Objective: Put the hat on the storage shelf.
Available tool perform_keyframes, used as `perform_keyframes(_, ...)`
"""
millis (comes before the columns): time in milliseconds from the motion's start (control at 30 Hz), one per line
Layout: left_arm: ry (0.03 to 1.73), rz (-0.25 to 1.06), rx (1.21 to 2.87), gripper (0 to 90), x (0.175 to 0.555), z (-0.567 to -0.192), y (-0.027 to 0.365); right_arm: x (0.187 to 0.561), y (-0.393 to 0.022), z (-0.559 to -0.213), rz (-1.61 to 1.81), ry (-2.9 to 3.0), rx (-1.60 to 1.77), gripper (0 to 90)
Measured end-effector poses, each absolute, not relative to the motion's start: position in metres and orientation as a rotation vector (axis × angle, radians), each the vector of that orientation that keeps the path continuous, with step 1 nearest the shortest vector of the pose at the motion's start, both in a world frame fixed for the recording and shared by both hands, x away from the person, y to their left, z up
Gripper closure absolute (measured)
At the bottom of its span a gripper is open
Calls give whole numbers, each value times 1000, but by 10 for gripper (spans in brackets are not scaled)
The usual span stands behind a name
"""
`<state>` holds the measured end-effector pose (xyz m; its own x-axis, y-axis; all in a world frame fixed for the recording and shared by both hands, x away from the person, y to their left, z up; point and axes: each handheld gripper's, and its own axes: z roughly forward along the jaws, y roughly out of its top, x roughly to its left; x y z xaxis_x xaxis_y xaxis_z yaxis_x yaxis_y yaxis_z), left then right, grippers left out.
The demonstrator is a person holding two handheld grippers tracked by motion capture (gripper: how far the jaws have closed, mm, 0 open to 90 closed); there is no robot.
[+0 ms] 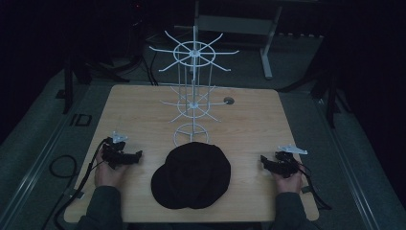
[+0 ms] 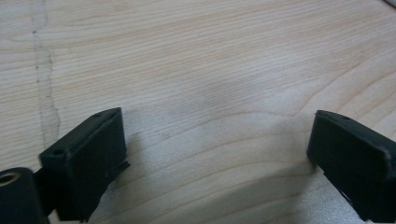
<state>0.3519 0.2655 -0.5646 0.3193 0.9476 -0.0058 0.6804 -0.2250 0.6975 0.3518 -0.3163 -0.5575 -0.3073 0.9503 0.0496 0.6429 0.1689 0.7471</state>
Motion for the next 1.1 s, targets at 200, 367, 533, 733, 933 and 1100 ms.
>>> perform_keyframes(200, 1442, 601, 1948, 279, 347, -562, 268, 352, -316, -558, 954, 2021, 1503, 296)
perform_keyframes(367, 1456, 573, 1981, 439, 345, -557, 264, 352, -316, -558, 954, 2021, 1503, 296)
perform_keyframes(533, 1404, 494, 1976, 539, 337, -541, 255, 352, -316, -558, 954, 2021, 1504, 296)
perform_keyframes(733, 1383, 412, 1934, 539, 327, -523, 242, 352, -316, -558, 954, 2021, 1503, 296)
perform_keyframes(933, 1344, 377, 1911, 556, 311, -507, 225, 352, -316, -558, 955, 2020, 1504, 296)
perform_keyframes(1100, 1280, 379, 1923, 536, 301, -494, 204, 352, -316, -558, 954, 2021, 1503, 296)
